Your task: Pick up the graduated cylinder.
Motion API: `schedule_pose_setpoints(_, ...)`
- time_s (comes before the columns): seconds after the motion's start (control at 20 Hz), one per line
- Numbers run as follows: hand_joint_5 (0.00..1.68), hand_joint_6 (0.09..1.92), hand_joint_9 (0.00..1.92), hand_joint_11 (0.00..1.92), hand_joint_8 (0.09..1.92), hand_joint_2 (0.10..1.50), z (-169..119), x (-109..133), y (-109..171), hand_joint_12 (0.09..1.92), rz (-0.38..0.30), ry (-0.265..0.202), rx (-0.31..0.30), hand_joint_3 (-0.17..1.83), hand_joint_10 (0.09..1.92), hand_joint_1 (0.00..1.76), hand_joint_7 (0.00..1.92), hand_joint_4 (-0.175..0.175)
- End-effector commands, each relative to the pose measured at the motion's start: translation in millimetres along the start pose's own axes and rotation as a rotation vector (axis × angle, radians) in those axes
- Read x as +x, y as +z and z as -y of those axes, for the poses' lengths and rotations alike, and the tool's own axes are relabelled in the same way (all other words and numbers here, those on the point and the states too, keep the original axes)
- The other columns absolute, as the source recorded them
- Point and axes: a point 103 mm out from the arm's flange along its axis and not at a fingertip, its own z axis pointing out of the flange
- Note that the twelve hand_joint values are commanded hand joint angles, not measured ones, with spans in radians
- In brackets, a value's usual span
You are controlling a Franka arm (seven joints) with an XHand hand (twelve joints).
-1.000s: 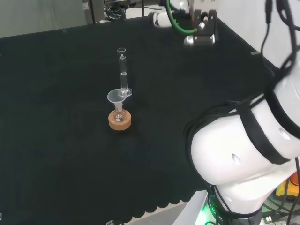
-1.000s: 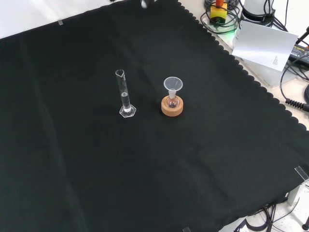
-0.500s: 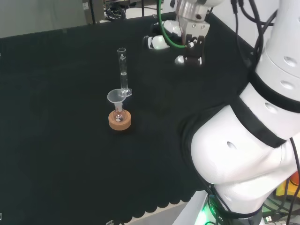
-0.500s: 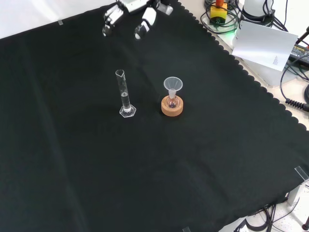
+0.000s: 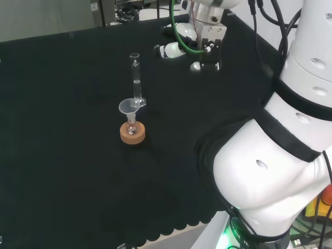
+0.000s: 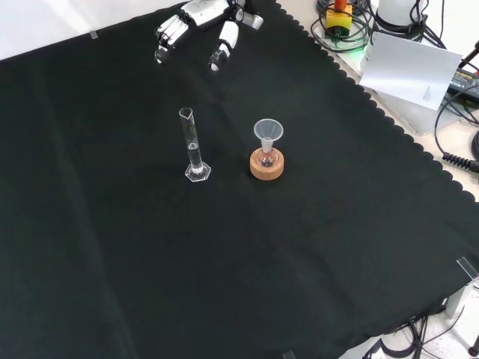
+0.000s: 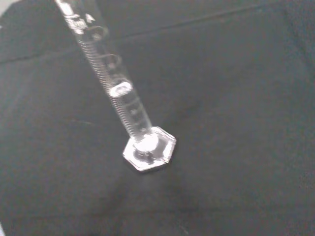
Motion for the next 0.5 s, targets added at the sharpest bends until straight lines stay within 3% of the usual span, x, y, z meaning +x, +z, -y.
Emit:
schedule_pose_setpoints(0.05, 0.27, 0.09, 0.33, 0.11, 0.71, 0.93, -28, -14, 70, 1.39, -0.196, -0.056, -0.017, 0.23, 0.71, 0.51, 0.17, -0.038)
schedule_pose_setpoints(0.5, 0.3, 0.09, 0.37, 0.15, 0.72, 0.9, -38, -12, 100, 1.39, -0.315, -0.137, -0.029, 0.22, 0.7, 0.59, 0.22, -0.042)
